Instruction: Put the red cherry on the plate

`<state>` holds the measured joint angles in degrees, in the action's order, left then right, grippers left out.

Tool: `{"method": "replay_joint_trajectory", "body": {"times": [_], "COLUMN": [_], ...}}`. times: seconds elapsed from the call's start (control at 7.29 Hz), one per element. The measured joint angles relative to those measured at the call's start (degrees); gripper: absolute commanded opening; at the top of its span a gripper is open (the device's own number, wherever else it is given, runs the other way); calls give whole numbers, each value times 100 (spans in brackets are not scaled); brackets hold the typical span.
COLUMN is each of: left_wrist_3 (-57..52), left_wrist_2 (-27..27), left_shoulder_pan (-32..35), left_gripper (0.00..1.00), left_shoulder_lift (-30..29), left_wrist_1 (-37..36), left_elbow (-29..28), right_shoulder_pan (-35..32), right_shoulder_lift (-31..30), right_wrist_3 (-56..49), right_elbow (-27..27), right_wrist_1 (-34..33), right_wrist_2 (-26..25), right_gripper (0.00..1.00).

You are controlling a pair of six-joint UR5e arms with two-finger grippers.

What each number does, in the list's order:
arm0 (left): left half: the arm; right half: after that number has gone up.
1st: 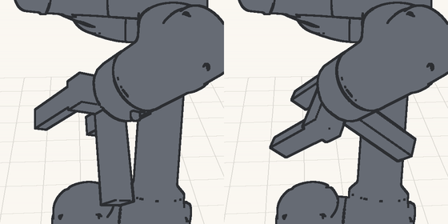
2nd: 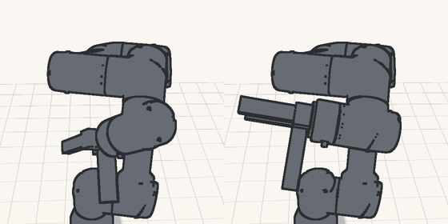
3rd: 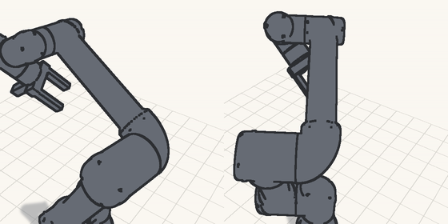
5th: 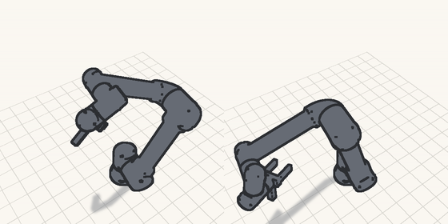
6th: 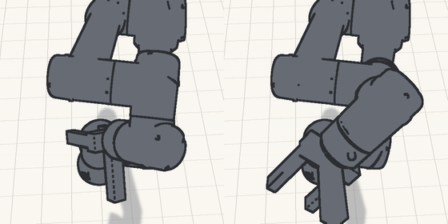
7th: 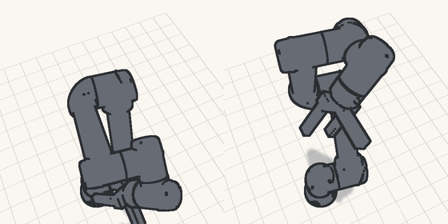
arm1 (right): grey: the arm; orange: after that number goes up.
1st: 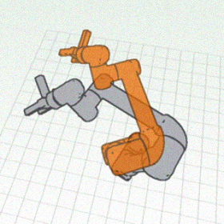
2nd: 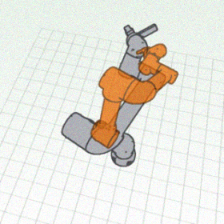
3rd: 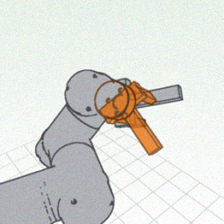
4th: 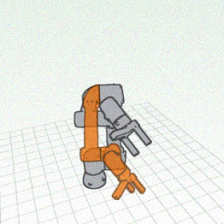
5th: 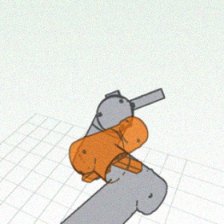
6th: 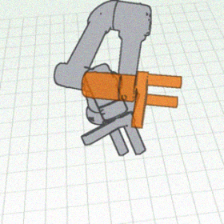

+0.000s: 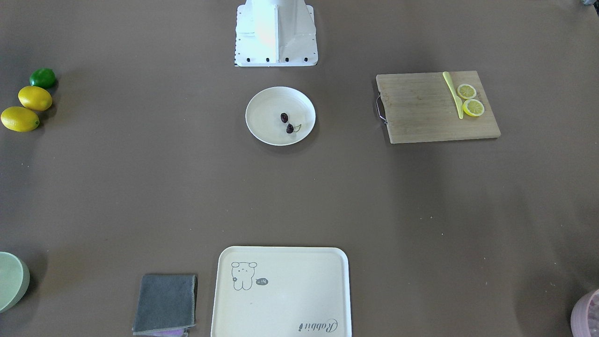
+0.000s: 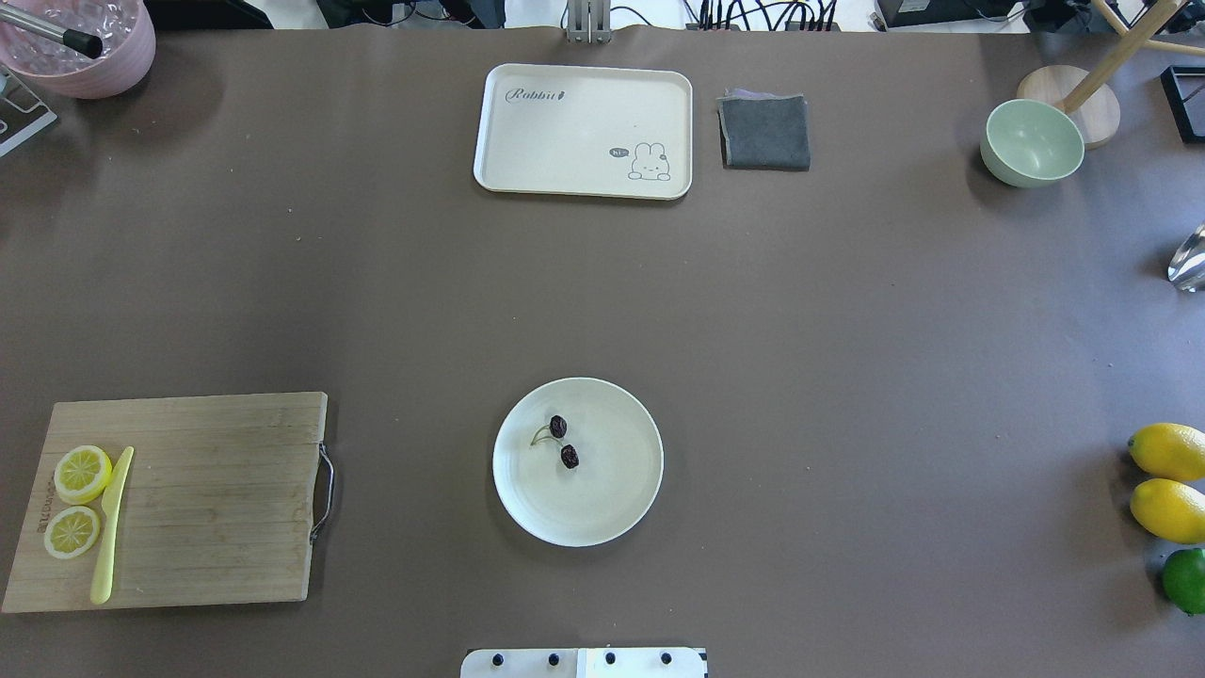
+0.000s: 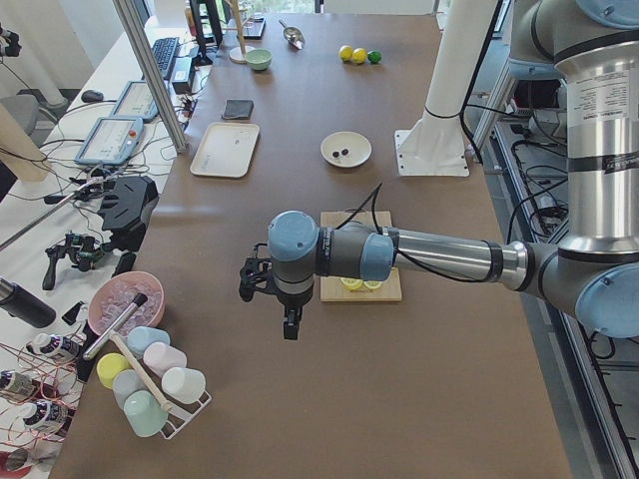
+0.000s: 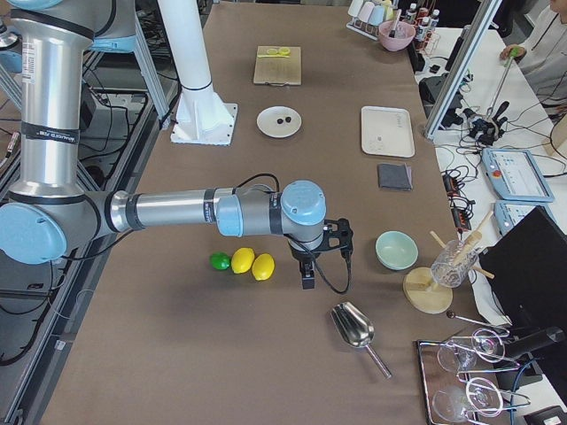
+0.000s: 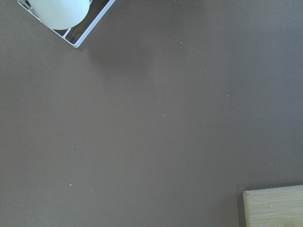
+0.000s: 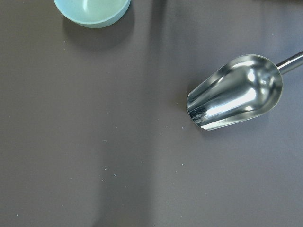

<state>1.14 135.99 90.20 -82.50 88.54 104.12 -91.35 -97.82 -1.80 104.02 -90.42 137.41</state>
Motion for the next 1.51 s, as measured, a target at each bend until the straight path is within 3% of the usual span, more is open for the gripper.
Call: {"method": "replay_joint_trajectory", "body": {"times": [1.51], "left_wrist_3": [0], "left_wrist_2": [266], "left_shoulder_pan": [-39], "left_gripper": [98], "left_shoulder_lift": [12], "left_wrist_1": [10], "left_elbow": [-67], "right_shoulder_pan": [-6], "right_shoulder_lift": [-164], "right_wrist_3": [-40], "right_elbow": [-18], "right_wrist_1": [34], "right_wrist_2": [-40], "right_gripper": [100]}}
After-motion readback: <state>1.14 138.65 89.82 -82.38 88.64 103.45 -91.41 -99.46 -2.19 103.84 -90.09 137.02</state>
